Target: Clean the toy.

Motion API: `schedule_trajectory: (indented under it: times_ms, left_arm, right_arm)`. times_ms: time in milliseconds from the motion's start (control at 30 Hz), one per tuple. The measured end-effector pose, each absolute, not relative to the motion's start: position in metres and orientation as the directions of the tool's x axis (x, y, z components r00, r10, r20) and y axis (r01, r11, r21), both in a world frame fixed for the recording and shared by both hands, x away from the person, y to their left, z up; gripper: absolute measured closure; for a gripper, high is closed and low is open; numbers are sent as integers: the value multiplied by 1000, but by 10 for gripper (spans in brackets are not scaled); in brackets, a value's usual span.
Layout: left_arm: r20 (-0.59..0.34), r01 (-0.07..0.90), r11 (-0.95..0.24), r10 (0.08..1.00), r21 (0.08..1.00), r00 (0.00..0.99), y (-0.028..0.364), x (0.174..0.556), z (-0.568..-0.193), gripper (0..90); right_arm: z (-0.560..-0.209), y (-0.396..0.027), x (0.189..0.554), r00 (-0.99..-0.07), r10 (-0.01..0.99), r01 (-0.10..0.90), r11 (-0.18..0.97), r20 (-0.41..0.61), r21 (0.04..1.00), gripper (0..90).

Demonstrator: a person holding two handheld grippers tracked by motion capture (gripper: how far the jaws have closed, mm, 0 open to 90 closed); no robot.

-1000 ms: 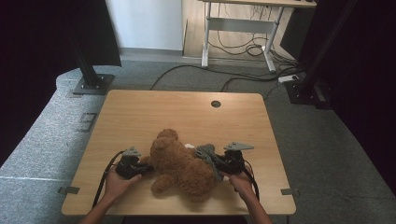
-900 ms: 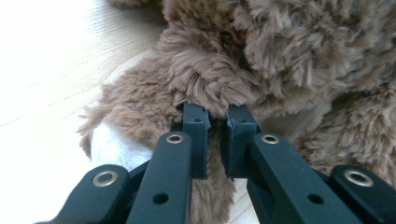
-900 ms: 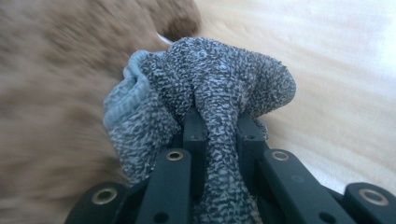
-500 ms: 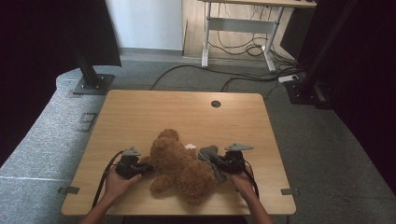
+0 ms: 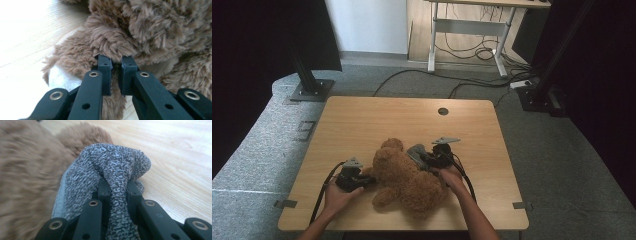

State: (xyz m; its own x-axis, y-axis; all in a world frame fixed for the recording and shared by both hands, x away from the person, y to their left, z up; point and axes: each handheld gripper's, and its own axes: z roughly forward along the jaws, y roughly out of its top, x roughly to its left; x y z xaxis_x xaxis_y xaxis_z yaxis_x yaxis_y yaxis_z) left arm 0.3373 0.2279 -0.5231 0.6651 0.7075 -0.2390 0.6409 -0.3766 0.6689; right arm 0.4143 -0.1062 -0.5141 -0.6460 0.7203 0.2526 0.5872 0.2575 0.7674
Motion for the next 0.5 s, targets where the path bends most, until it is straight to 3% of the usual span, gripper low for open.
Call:
schedule_trajectory:
  times_ms: [267,500]
  left_arm:
    - [-240,640,-376,706,670,666,228,337,-523,811]
    - [-240,640,-377,706,669,667,228,338,-523,811]
  right_arm:
    - [-526,-108,421,-636,741,609,310,216,730,782]
    - [-504,-109,433,-633,734,571,229,245,788,782]
